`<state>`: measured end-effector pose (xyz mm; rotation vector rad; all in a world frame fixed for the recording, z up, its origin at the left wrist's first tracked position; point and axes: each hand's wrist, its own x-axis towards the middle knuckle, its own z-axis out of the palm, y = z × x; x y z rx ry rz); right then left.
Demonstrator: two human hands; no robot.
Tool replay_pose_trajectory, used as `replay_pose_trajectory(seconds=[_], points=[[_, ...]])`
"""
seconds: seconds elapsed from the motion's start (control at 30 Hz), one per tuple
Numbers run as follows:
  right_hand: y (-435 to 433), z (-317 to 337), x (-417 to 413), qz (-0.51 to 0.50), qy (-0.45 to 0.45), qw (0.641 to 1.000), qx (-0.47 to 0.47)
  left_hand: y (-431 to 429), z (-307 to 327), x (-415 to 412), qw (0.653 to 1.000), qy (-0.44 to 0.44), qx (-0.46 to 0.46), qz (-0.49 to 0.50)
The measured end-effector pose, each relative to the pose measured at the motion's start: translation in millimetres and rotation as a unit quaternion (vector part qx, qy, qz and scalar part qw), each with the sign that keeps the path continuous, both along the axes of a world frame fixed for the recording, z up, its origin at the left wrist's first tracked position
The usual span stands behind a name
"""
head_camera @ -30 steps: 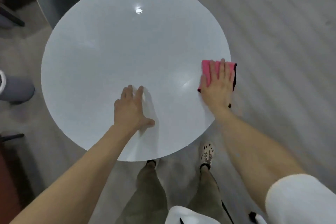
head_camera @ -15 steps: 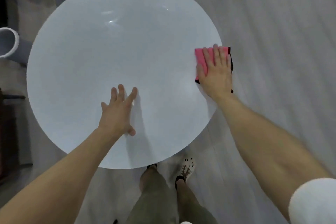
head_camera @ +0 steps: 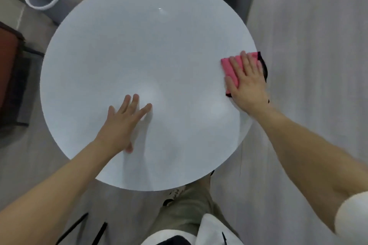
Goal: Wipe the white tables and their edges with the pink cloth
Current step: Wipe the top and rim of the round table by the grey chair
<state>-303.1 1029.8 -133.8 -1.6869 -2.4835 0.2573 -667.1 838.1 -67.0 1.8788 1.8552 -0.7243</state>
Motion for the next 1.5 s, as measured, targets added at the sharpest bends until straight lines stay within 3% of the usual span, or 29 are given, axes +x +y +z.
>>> replay_pose_trajectory(seconds=[0.07,0.1,0.17,0.23,0.3,0.37,0.47,0.53,0.6,0.63,0.67,0.7,0.73,0.8,0.83,0.87,0.9,1.03,1.1,1.17,1.2,1.23,1.33,1.37,1.4,1.43,1.5], points=[[-19.1,-4.5,-43.8,-0.091,0.014,0.996,0.017,-0.1,1.2,1.6,1.000,0.008,-0.009,-0.001],[-44.9,-4.2,-66.1,-0.063,0.027,0.998,0.017,-0.7,1.4,2.0,1.000,0.016,-0.010,-0.003],[-105.9,-0.3,-97.5,0.167,0.046,0.985,-0.014,0.7,5.1,3.9,1.000,0.025,-0.009,-0.006],[-139.6,5.7,-92.6,0.411,0.032,0.909,-0.057,2.2,7.8,9.7,1.000,0.006,-0.005,0.011],[-110.3,4.1,-63.2,0.519,0.036,0.851,-0.071,9.2,12.7,20.5,0.998,-0.010,0.005,0.058],[-43.8,3.8,-30.2,0.491,0.026,0.868,-0.069,20.2,20.2,34.4,0.993,-0.035,0.013,0.112],[74.2,11.5,9.9,0.312,-0.013,0.949,-0.044,31.2,27.1,57.4,0.968,-0.072,0.045,0.234],[116.1,11.0,5.2,0.185,-0.012,0.982,-0.041,33.9,25.1,76.8,0.944,-0.076,0.057,0.316],[99.4,5.9,-28.8,0.077,0.006,0.997,-0.015,36.2,21.1,98.2,0.919,-0.061,0.055,0.385],[71.9,3.2,-45.7,0.066,0.020,0.998,-0.005,35.9,18.4,108.4,0.910,-0.052,0.044,0.410],[39.4,1.7,-58.2,0.119,0.032,0.992,-0.012,36.5,14.6,118.0,0.899,-0.040,0.031,0.435],[6.3,0.9,-64.0,0.233,0.036,0.971,-0.032,37.7,10.6,125.6,0.889,-0.030,0.016,0.456],[-19.7,2.8,-61.3,0.369,0.031,0.928,-0.052,39.2,8.0,132.2,0.881,-0.028,0.000,0.473],[-18.8,2.2,-43.4,0.598,0.031,0.799,-0.062,40.6,2.3,142.4,0.862,-0.036,-0.005,0.506],[8.1,-0.5,-36.4,0.652,0.044,0.754,-0.061,41.0,-0.4,145.1,0.854,-0.037,-0.003,0.519],[43.2,-3.4,-32.3,0.667,0.054,0.741,-0.056,41.9,-2.7,147.0,0.848,-0.036,-0.004,0.528],[83.0,-4.8,-29.9,0.650,0.050,0.757,-0.049,44.1,-4.8,147.8,0.846,-0.033,-0.008,0.532],[227.5,1.6,-36.7,0.428,0.019,0.904,-0.011,50.9,-6.6,151.6,0.838,-0.022,-0.027,0.545],[223.4,1.9,-65.6,0.280,0.016,0.960,-0.007,51.0,-4.6,151.4,0.834,-0.017,-0.030,0.550],[160.0,2.8,-92.9,0.212,0.030,0.977,-0.004,49.5,-1.0,152.1,0.836,-0.018,-0.033,0.548],[117.5,2.0,-98.5,0.264,0.046,0.963,-0.011,47.9,-0.6,152.6,0.836,-0.013,-0.033,0.547],[73.6,1.6,-97.5,0.369,0.055,0.927,-0.033,46.6,-0.3,152.3,0.837,-0.010,-0.031,0.547],[14.7,1.4,-68.7,0.678,0.023,0.732,-0.069,42.4,0.8,152.9,0.836,-0.018,-0.014,0.549],[30.9,-0.5,-65.3,0.736,0.021,0.673,-0.072,40.5,0.4,153.9,0.834,-0.018,-0.010,0.551],[62.3,-5.0,-66.3,0.766,0.032,0.638,-0.074,39.5,0.4,154.7,0.834,-0.017,-0.010,0.551],[98.6,-4.6,-72.1,0.773,0.044,0.628,-0.076,39.5,0.0,154.5,0.835,-0.015,-0.011,0.551],[184.9,1.5,-91.6,0.730,0.053,0.681,-0.035,40.0,-0.7,153.4,0.833,-0.011,-0.014,0.553]])
